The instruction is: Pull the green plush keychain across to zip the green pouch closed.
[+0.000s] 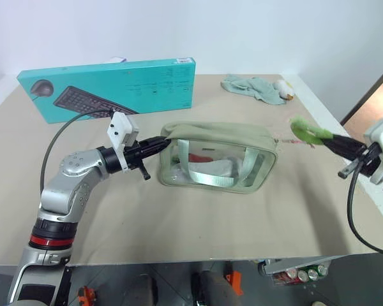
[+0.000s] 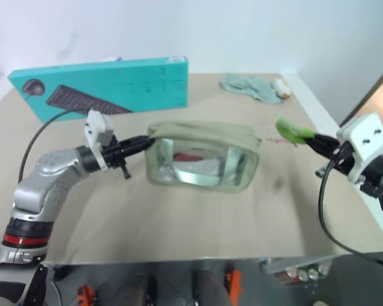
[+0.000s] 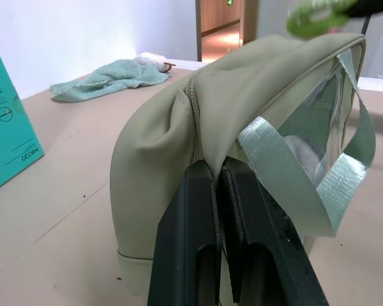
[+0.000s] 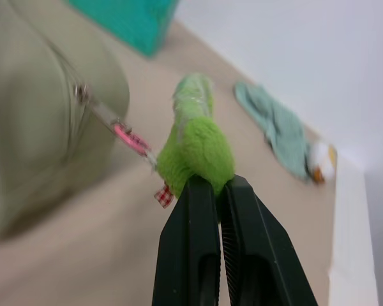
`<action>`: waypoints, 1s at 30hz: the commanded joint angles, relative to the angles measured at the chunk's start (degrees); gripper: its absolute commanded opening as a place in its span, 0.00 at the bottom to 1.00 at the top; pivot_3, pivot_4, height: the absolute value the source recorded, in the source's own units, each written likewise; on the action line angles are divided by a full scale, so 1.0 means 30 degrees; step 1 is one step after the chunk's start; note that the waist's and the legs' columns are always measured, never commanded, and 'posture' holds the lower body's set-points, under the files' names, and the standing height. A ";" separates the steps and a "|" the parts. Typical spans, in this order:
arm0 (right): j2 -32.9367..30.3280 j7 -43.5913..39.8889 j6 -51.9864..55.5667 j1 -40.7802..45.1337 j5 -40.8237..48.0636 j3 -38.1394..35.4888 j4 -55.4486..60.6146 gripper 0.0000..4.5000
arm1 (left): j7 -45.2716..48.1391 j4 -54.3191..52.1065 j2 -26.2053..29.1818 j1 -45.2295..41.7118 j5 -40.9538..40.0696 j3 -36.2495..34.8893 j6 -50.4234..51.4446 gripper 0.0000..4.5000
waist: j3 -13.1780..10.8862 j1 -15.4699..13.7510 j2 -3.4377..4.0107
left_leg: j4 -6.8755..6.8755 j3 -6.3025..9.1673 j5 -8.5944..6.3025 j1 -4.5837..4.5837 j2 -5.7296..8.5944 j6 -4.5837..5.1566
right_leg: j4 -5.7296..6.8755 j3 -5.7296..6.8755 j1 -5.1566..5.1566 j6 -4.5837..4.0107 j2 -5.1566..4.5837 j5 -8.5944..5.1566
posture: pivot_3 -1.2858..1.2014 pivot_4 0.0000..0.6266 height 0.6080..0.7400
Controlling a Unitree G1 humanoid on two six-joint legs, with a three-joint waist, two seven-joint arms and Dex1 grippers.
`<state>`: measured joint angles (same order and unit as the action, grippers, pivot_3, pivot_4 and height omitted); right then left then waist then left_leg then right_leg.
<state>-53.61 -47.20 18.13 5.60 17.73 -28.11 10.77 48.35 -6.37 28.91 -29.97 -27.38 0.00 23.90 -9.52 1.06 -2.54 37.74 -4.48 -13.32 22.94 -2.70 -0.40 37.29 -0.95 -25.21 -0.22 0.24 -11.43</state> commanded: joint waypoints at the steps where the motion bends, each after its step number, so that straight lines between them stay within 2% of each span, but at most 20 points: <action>1: 0.1000 0.2055 -0.0249 -0.0725 -0.1384 0.0168 0.0415 0.01 | -0.0043 0.0503 0.0179 -0.0128 0.0417 -0.0170 -0.0177 0.00 | 0.0003 0.0002 -0.0004 | 0.0001 0.0003 0.0000 -0.0004 -0.0001 0.0000 | 0.0000 0.0003 0.0004 0.0000 0.0003 0.0000 | 0.52 0.24 1.00; 6: 0.2519 0.3445 -0.0332 -0.0909 -0.2469 0.2481 0.0664 0.01 | -0.0076 0.0698 0.0095 -0.0234 0.0571 -0.0088 -0.0468 0.00 | 0.0008 0.0007 0.0005 | 0.0003 -0.0005 0.0013 -0.0016 0.0003 0.0013 | 0.0004 -0.0008 0.0007 0.0011 0.0001 0.0010 | 0.52 0.24 1.00; 12: 0.3677 0.4345 -0.1631 -0.0114 -0.4036 0.5088 -0.1346 0.01 | -0.0328 0.0692 -0.0133 -0.0338 0.0627 -0.0109 -0.0435 0.00 | 0.0009 0.0013 0.0006 | 0.0003 -0.0007 0.0013 -0.0023 0.0003 0.0015 | 0.0003 -0.0010 0.0011 0.0011 0.0007 0.0011 | 0.52 0.24 1.00; 17: 0.4464 0.4723 -0.2891 0.1349 -0.4554 0.6064 -0.3776 0.01 | -0.0889 0.0193 -0.0354 -0.0265 0.0786 -0.0053 -0.0138 0.00 | 0.0009 0.0018 0.0006 | 0.0003 -0.0013 0.0015 -0.0024 0.0010 0.0018 | 0.0003 -0.0021 0.0014 0.0014 0.0006 0.0015 | 0.52 0.24 1.00; 22: 0.4607 0.4485 -0.2821 0.2118 -0.4351 0.6221 -0.4615 0.01 | -0.1967 -0.0067 -0.0795 -0.0550 0.0702 -0.0240 0.0615 0.00 | 0.0009 0.0020 0.0005 | 0.0003 -0.0002 0.0017 -0.0024 0.0006 0.0020 | 0.0004 -0.0016 0.0016 0.0009 0.0012 0.0017 | 0.52 0.24 1.00; 25: 0.4767 0.4195 -0.2371 0.1514 -0.3578 0.5710 -0.3917 0.20 | -0.2359 -0.0140 -0.1022 -0.0625 0.0306 -0.0428 0.1534 0.00 | 0.0009 0.0004 0.0005 | 0.0003 0.0002 0.0017 -0.0024 0.0005 0.0020 | 0.0003 -0.0014 0.0023 0.0011 0.0006 0.0018 | 0.52 0.24 1.00; 26: 0.4739 0.4203 -0.2166 0.1224 -0.3398 0.5511 -0.3487 0.30 | -0.2475 -0.0174 -0.1121 -0.0649 0.0080 -0.0554 0.1836 0.12 | 0.0009 0.0004 0.0006 | 0.0003 0.0005 0.0016 -0.0024 0.0006 0.0020 | 0.0002 -0.0012 0.0026 0.0011 0.0005 0.0017 | 0.52 0.24 1.00; 28: 0.4635 0.4146 -0.1690 0.0534 -0.2843 0.4906 -0.2336 0.42 | -0.2325 -0.0315 -0.1032 -0.0714 -0.0093 -0.0514 0.2058 0.22 | 0.0008 0.0008 0.0009 | 0.0002 0.0003 0.0016 -0.0023 0.0006 0.0020 | 0.0003 -0.0013 0.0022 0.0011 -0.0002 0.0017 | 0.52 0.24 1.00; 30: 0.4567 0.4259 -0.1153 -0.0194 -0.2264 0.4135 -0.1034 0.57 | -0.2432 -0.0501 -0.1053 -0.0776 -0.0418 -0.0762 0.2345 0.37 | 0.0007 0.0011 0.0011 | 0.0001 0.0000 0.0016 -0.0002 0.0003 0.0020 | 0.0003 -0.0015 0.0004 0.0013 0.0003 0.0018 | 0.52 0.24 1.00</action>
<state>-39.12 -34.74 14.14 4.97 9.05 -11.85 2.88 41.45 -5.86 25.63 -31.23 -27.49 -0.55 30.49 -9.50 1.09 -2.51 37.74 -4.49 -13.27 22.95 -2.68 -0.34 37.29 -1.00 -25.21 -0.18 0.24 -11.37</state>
